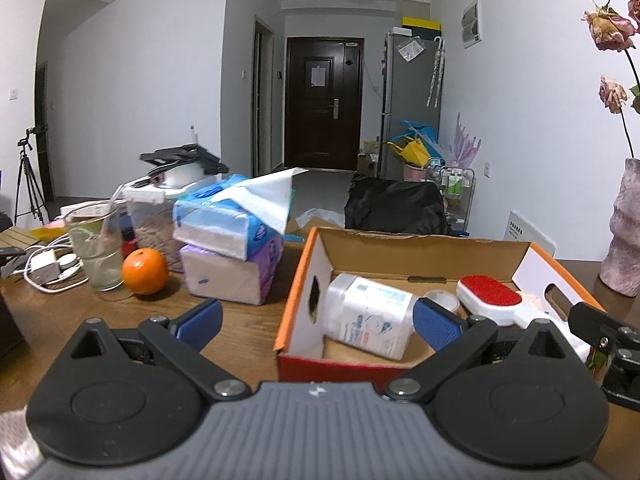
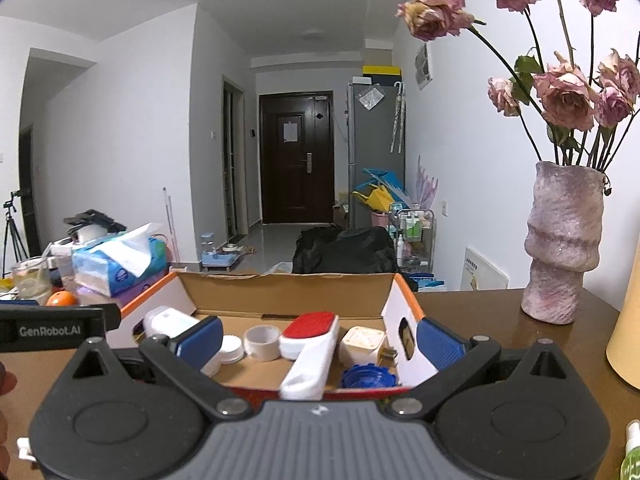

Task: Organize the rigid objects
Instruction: 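Withdraw both grippers from the box back toward the table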

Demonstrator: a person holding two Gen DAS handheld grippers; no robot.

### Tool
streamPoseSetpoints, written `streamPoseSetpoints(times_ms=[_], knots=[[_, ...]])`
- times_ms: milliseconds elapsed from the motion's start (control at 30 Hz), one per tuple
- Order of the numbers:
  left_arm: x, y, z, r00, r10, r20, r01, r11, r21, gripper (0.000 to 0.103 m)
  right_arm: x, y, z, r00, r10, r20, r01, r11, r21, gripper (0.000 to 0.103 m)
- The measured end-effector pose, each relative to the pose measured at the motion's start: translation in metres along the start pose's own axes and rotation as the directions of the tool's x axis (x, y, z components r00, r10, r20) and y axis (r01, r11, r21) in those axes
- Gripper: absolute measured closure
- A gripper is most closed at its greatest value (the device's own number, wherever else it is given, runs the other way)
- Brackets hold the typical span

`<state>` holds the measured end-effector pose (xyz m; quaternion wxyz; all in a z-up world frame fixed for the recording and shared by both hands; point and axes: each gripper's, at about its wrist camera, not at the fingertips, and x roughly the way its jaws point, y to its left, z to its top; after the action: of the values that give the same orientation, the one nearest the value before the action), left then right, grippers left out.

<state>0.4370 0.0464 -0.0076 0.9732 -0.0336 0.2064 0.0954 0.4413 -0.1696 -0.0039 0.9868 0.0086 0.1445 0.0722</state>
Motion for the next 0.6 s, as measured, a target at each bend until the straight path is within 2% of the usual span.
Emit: streamPoseSetpoints(times_ms=[600], knots=[[-0.049, 0.043, -0.033, 0.997, 0.048, -0.055, -0.049, 0.999, -0.008, 0.000, -0.045, 0.032, -0.027, 0.995, 0.074, -0.072, -0.077, 0.996, -0.035, 0.000]])
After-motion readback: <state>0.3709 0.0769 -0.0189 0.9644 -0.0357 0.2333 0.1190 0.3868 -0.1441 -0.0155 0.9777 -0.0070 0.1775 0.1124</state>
